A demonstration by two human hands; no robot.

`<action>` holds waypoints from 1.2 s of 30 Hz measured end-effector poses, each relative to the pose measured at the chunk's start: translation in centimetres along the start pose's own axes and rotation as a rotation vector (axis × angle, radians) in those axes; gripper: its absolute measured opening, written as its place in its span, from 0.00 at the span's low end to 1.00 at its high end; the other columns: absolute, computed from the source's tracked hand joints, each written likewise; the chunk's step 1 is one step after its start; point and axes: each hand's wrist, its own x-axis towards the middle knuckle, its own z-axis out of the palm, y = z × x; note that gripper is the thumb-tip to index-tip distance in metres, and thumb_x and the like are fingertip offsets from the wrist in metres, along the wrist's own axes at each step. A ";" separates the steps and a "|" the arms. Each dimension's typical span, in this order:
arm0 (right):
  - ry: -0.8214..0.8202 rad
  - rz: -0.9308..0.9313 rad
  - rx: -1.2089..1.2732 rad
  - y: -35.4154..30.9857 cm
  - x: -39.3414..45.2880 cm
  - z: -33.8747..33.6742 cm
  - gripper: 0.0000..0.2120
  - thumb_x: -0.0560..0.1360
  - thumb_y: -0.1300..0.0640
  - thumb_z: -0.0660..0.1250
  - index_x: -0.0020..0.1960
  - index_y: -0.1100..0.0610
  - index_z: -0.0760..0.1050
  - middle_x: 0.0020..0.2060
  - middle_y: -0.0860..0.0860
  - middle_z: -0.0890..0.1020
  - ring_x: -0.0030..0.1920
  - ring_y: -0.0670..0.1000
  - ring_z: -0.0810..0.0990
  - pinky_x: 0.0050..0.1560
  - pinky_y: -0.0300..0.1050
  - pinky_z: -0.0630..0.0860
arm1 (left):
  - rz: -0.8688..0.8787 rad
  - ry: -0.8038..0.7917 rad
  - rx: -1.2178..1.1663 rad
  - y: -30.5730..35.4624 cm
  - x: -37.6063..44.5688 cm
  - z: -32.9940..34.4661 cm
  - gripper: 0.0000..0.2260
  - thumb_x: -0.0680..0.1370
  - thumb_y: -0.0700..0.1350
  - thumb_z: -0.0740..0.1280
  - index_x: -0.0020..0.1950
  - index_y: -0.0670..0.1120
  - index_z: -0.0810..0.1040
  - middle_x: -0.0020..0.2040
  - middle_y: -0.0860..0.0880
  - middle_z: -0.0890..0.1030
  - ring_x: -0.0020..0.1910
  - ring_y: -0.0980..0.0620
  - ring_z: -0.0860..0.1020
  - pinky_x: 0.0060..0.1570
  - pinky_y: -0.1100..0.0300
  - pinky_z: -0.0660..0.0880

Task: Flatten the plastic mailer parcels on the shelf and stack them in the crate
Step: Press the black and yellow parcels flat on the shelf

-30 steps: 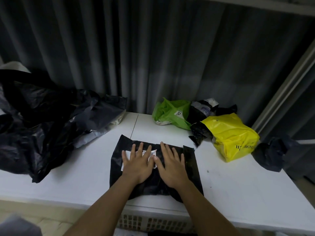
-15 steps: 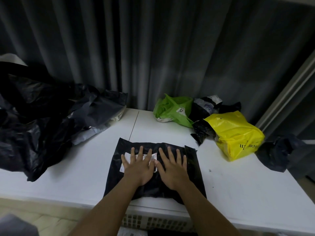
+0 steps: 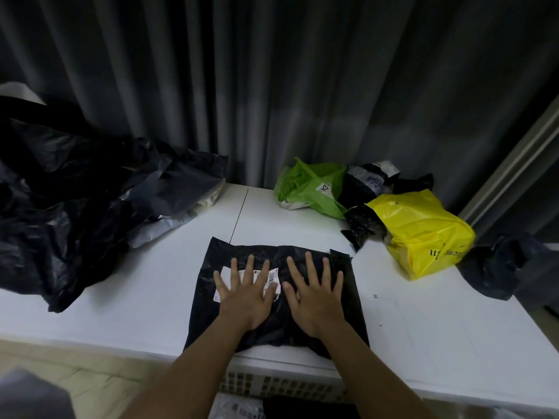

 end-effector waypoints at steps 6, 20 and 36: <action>-0.015 0.019 0.007 0.4 0.2 1.3 0.41 0.57 0.29 0.13 0.69 0.36 0.27 0.77 0.48 0.36 0.75 0.60 0.32 0.69 0.63 0.30 | -0.001 0.075 0.048 0.0 -0.2 0.6 0.26 0.81 0.62 0.41 0.77 0.59 0.37 0.77 0.50 0.34 0.73 0.41 0.28 0.65 0.35 0.28; -0.087 0.018 0.021 0.4 0.6 2.3 0.46 0.56 0.28 0.14 0.74 0.34 0.33 0.76 0.48 0.35 0.75 0.61 0.31 0.68 0.64 0.28 | -0.027 0.045 0.040 -0.3 0.3 1.5 0.25 0.81 0.63 0.42 0.77 0.61 0.39 0.78 0.52 0.35 0.74 0.41 0.30 0.65 0.33 0.30; -0.241 0.036 0.021 0.5 1.3 0.9 0.28 0.79 0.33 0.41 0.76 0.36 0.39 0.78 0.49 0.39 0.76 0.62 0.35 0.70 0.64 0.31 | -0.034 -0.038 0.184 0.2 0.2 0.0 0.26 0.81 0.61 0.41 0.78 0.57 0.39 0.78 0.47 0.38 0.75 0.38 0.35 0.67 0.32 0.34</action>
